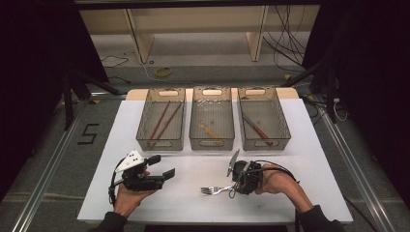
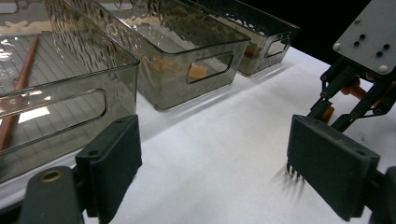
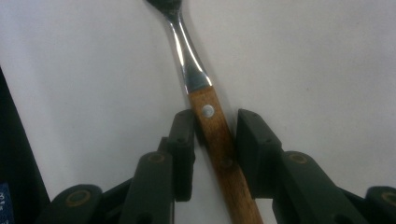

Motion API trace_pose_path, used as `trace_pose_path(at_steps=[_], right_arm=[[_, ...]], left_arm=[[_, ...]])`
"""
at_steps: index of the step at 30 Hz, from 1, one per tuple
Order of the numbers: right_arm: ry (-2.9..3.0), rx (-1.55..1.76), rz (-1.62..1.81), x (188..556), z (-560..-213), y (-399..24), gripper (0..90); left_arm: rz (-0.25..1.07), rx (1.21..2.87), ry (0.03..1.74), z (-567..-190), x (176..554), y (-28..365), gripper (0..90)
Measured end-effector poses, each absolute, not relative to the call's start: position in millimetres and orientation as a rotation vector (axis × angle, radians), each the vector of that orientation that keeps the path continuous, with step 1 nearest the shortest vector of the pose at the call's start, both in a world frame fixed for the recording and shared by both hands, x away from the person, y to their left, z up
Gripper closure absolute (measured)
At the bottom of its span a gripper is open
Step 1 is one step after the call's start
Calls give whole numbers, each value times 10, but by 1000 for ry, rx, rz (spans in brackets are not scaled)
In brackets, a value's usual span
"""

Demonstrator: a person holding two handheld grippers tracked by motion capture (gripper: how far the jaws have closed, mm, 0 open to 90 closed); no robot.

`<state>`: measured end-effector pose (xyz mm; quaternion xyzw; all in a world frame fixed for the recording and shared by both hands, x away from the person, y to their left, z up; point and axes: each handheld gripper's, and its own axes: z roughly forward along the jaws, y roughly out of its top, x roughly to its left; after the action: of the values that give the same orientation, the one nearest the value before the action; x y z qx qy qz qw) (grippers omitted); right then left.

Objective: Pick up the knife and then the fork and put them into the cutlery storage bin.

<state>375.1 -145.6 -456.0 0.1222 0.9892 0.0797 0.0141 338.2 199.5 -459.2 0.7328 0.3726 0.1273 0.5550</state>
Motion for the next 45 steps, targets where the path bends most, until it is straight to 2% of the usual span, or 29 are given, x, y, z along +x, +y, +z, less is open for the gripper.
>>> trace_pose_path(at_steps=[9, 20, 45], right_arm=[[3090, 336, 256, 3738, -4560, -1451, 767], [3091, 349, 292, 3741, -4526, -1472, 775], [2963, 573, 602, 3826, -4153, -1658, 775]], left_arm=[[298, 1732, 880, -4592, 3382, 1993, 169], [301, 1733, 878, -4591, 3384, 1998, 170], [300, 1734, 878, -4592, 3382, 1996, 170]])
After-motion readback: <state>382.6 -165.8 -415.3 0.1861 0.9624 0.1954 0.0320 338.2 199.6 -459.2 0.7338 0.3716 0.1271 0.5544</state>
